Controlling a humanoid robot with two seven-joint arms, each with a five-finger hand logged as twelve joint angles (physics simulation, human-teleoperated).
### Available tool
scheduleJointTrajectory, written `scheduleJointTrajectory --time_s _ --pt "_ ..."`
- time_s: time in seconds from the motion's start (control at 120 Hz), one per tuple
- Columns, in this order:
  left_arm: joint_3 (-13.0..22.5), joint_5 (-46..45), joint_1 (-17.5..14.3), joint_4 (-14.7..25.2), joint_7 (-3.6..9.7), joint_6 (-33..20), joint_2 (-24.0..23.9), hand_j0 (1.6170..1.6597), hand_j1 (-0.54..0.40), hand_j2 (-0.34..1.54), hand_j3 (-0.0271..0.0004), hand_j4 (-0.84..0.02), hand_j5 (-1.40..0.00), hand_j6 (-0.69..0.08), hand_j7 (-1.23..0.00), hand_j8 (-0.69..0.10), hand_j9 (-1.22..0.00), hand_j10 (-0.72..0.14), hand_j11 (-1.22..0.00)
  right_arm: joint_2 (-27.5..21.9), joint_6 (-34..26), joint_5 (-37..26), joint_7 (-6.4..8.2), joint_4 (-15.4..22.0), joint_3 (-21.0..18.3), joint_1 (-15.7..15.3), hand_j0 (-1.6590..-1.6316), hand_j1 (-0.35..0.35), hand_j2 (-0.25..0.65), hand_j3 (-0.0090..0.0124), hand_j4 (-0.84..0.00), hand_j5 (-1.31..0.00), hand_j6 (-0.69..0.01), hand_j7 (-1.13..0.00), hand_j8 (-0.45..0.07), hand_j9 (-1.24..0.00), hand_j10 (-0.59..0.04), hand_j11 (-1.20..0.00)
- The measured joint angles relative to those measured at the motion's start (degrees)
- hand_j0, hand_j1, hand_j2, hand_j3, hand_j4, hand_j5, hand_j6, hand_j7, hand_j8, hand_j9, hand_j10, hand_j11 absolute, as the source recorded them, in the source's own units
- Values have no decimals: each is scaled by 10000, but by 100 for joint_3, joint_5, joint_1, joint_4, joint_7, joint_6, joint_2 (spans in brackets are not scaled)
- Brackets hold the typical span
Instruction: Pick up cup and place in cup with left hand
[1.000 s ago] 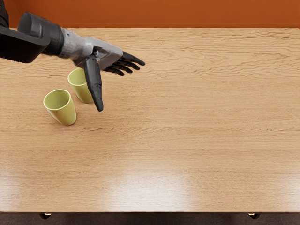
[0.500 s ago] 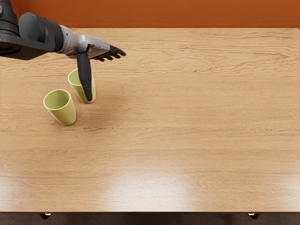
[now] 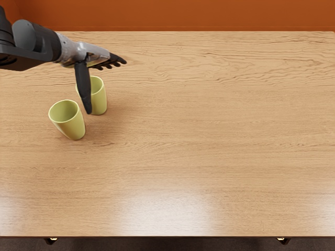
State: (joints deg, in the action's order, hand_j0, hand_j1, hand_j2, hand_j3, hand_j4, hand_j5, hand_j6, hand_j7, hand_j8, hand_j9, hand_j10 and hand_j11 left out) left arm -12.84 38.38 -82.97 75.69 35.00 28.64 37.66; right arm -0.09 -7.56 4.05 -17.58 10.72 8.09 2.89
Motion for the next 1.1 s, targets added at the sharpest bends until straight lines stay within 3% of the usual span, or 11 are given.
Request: scheduleJointTrajectory --time_s 0.508,1.1 --pt "155 -44 18 25 0 -353 101 16581 3491 5 0 -31 -4 -40 -3 -37 -1 -25 0 0 0 -1 0 1 0 1 -16581 -3139 -59 0 -295 -381 -296 -381 -295 -381 -295 -381" --pt "559 12 167 -36 0 -1686 110 16581 3491 9 0 -35 -5 -46 -3 -42 -2 -29 0 0 0 -1 0 -4 0 1 -16581 -3139 -59 0 -295 -381 -296 -381 -295 -381 -294 -381"
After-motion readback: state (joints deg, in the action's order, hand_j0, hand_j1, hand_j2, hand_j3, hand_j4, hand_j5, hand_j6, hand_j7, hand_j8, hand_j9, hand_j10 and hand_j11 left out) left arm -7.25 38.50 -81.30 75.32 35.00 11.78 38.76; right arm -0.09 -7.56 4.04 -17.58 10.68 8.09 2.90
